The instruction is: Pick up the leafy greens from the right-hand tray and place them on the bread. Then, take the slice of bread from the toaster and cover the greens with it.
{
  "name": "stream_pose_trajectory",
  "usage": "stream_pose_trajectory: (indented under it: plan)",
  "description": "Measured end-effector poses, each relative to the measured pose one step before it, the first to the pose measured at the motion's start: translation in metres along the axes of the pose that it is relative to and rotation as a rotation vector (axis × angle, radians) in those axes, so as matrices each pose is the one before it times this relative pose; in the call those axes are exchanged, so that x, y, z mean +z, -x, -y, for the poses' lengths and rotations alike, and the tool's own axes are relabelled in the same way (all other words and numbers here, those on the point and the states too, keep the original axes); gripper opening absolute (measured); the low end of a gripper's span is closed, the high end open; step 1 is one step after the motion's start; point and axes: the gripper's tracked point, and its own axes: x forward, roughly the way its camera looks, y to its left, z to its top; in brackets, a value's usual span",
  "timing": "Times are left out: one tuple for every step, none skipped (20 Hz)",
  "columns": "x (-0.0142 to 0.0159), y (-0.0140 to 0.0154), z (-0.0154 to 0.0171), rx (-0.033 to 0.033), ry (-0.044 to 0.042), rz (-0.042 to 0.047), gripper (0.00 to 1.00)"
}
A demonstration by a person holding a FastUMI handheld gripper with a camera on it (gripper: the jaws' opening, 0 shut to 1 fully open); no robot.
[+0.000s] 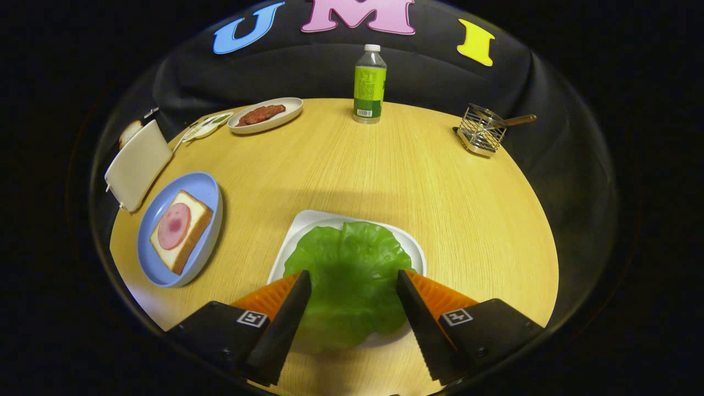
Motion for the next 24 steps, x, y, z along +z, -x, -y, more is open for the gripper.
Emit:
stream_pose_trajectory:
  plan:
    - [0.00097, -0.0017, -0.00157, 0.0013, -0.00704, 0.00744, 0.87]
    - [-0.00053, -0.00106, -0.00166, 0.00683, 0.00325, -0.0052, 0.79]
    - [0.00066, 0.00008, -0.00305, 0.0078, 0.00928, 0.00353, 0.76]
    - [-0.00048, -0.0004, -0.00304, 0.01527, 0.01091, -0.00519, 0.7]
    - [0.0005, -0.00017, 0.00003, 0.00417, 0.01629, 0.0015, 0.61]
    - [-0.00062, -0.00024, -0.00123, 0.01416, 0.01785, -0.0113, 0.59]
    - [-0.00071, 0.0003, -0.00209, 0.0097, 0.00368, -0.00087, 0.59]
    - [0.00003, -0.00123, -0.00046, -0.0001, -0.01374, -0.00231, 0.44]
    - [0.00063, 0.00102, 0.00081, 0.00751, 0.00802, -0.00257, 0.29]
    - [0.00013, 0.00026, 0.00058, 0.01075, 0.01087, -0.0089, 0.29]
    - [-0.00163, -0.00125, -0.00103, 0.00464, -0.02293, -0.0053, 0.2]
    - [0.0007, 0.00117, -0.00175, 0.01913, -0.00836, -0.00616, 0.12]
    - [-0.00197, 0.0013, -0.00113, 0.02256, -0.01125, -0.01335, 0.08]
    - [0.0012, -0.00268, 0.00087, 0.01852, -0.01996, -0.00166, 0.08]
    - [0.00032, 0.00116, -0.00063, 0.01261, -0.00984, -0.01057, 0.06]
    - [0.00002, 0.00186, -0.0004, 0.00552, 0.00427, -0.00689, 0.06]
    - [0.00269, 0.00444, -0.00021, -0.00001, 0.01288, 0.00638, 0.06]
    - [0.00471, 0.00626, -0.00046, -0.00139, 0.01631, 0.0162, 0.06]
    - [0.00493, 0.00622, -0.0015, -0.00013, 0.01709, 0.01222, 0.06]
    - [0.00383, 0.0073, -0.0011, -0.00184, 0.01585, 0.0116, 0.06]
    - [0.00528, 0.00823, -0.00173, 0.00077, 0.00986, 0.01311, 0.06]
    - [0.00558, 0.00807, -0.00291, 0.00222, 0.00147, 0.01636, 0.06]
    - [0.00653, 0.00806, -0.00335, 0.00608, -0.00196, 0.01554, 0.06]
    - [0.00643, 0.00729, -0.00388, 0.00724, -0.00391, 0.01198, 0.06]
